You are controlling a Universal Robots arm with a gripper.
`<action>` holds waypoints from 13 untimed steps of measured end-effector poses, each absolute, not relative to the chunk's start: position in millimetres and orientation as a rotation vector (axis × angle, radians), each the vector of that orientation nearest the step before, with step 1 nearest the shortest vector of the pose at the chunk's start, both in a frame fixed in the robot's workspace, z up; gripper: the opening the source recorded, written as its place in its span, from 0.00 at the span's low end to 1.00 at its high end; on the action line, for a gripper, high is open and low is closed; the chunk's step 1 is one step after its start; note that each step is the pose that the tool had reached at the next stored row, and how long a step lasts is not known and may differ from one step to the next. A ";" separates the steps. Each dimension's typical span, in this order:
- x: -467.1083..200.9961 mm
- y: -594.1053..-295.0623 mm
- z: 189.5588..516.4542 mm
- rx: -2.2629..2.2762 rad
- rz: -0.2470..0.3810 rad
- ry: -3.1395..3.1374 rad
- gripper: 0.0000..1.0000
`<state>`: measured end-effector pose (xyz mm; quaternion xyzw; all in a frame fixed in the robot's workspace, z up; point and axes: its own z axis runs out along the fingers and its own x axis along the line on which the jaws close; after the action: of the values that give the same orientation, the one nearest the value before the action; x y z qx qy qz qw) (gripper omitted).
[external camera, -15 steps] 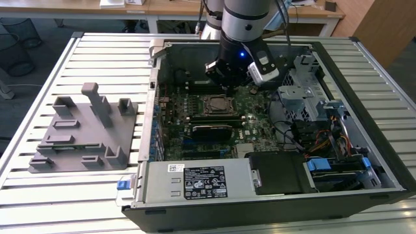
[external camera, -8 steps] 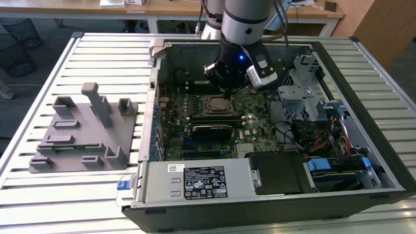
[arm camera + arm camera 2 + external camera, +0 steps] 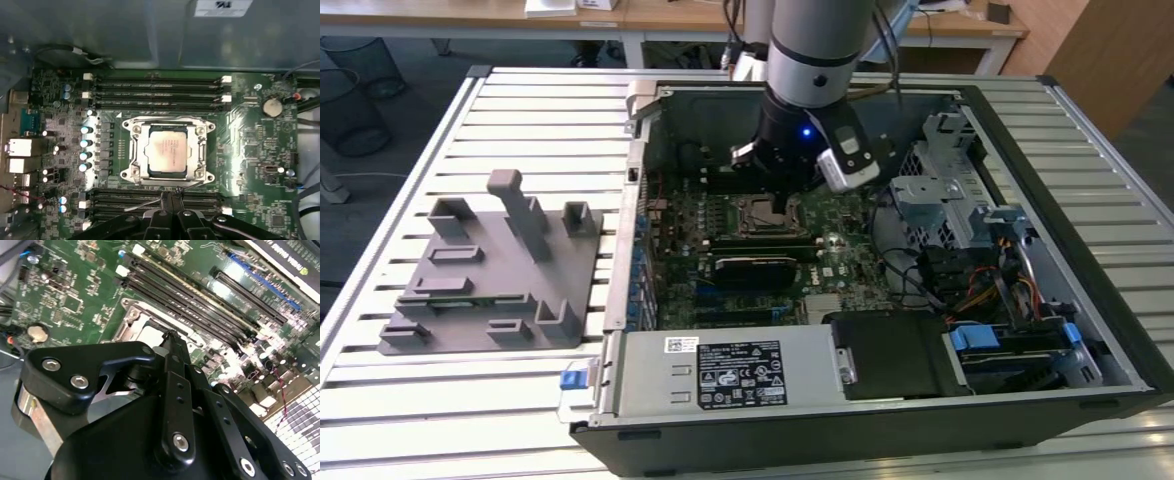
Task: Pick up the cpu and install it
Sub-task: 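Install the second cpu locking lever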
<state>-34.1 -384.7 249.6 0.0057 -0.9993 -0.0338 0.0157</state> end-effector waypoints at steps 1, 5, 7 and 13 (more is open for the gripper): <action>-36.3 -385.5 248.4 0.020 -0.105 -3.108 0.11; -41.8 -387.0 245.5 0.022 -0.114 -3.108 0.11; -42.4 -387.6 242.9 0.022 -0.115 -3.108 0.11; -53.0 -388.3 235.6 0.022 -0.115 -3.108 0.11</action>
<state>-53.0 -388.3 235.6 0.0069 -0.9992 -0.0369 0.0156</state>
